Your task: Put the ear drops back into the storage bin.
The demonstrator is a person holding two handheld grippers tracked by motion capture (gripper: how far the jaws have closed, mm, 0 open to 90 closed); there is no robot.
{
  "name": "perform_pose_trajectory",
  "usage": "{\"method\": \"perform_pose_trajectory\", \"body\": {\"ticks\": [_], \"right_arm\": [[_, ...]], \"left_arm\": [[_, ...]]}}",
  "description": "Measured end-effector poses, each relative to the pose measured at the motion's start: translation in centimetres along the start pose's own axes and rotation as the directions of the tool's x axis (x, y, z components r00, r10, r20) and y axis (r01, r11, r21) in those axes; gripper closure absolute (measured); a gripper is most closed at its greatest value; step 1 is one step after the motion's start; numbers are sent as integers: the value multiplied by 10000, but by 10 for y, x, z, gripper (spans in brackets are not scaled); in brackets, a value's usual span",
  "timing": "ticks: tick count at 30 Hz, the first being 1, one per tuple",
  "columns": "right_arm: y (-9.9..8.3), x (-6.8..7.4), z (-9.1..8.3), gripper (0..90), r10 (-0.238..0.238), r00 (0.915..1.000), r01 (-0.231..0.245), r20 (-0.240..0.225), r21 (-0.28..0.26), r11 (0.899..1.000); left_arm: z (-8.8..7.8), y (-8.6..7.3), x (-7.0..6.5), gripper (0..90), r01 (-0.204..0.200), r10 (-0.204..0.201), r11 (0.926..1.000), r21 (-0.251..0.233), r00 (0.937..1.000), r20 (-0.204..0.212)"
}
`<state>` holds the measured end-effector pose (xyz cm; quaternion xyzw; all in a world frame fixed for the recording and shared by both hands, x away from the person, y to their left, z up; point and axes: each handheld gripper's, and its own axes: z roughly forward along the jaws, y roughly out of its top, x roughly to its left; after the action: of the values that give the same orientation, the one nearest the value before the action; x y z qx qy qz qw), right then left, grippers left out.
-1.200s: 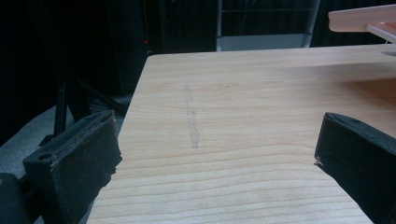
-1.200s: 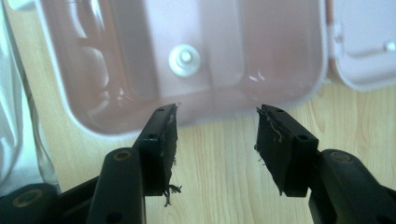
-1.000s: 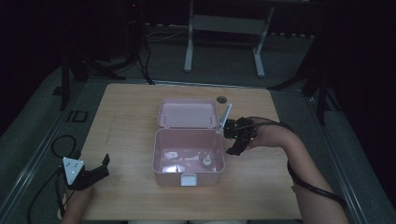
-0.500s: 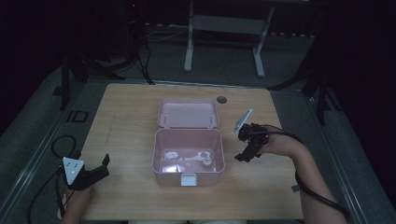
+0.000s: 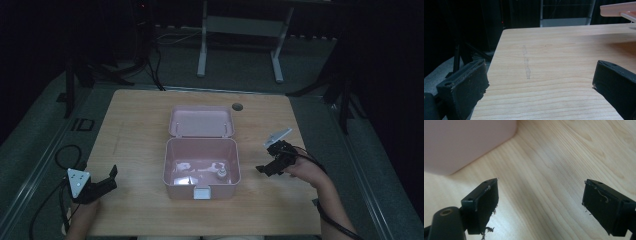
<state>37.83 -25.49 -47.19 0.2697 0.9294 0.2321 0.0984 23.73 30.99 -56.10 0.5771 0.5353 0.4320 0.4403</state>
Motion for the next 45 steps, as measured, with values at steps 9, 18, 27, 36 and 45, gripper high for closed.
{"method": "perform_pose_trajectory", "body": {"ticks": [9,18,27,36,45], "right_arm": [[-38,1,14,131,1185,9918,-1124,475,-1166,9868],[-71,4,14,131,2442,9627,-2126,1162,-2331,9489],[-91,12,15,130,3126,9336,-2562,1750,-2838,9240],[-113,15,12,132,4477,8636,-3395,2319,-3891,8564],[-128,15,9,134,5362,7971,-3840,2775,-4524,8049]], "left_arm": [[0,0,0,3,5,-5,10000,-20,10000,-4],[0,0,0,3,-21,21,10000,7,10000,-12],[0,0,0,3,-18,18,10000,18,10000,-13],[0,0,0,3,-4,4,10000,7,10000,-11],[0,0,0,3,-17,17,10000,29,10000,-17]]}}
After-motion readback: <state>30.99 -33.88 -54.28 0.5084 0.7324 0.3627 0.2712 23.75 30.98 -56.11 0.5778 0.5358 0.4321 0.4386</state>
